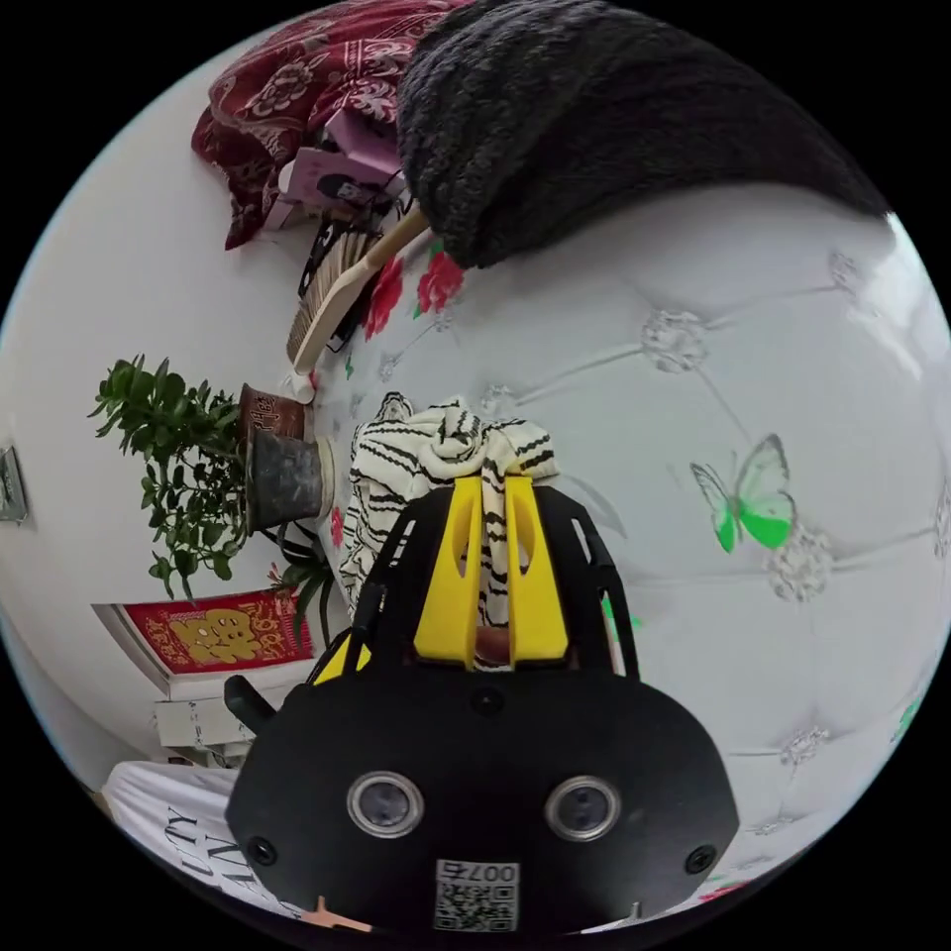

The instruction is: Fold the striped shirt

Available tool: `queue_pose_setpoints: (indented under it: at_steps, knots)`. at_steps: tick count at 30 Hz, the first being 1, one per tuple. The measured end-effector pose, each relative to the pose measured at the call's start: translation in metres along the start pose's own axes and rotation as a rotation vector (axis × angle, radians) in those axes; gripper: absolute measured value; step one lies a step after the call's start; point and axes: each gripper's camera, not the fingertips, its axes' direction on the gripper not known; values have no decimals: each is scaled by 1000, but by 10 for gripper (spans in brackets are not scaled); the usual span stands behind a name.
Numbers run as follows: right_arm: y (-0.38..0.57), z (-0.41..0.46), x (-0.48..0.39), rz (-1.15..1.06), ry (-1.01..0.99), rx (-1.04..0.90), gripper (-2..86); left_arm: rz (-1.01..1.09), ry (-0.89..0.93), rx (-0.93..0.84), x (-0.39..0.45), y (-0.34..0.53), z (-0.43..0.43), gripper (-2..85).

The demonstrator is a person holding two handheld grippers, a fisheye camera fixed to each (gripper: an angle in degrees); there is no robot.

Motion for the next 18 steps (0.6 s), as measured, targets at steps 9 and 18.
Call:
queue_pose_setpoints:
  at_steps: [9,18]
  knots:
    - [16,-24,-98,-482,513,34,48,-108,-137,79,-45,-22,-29,52]
    - [253,-85,45,-45,750,-186,42,283,0,165,64,-23,-69,-4]
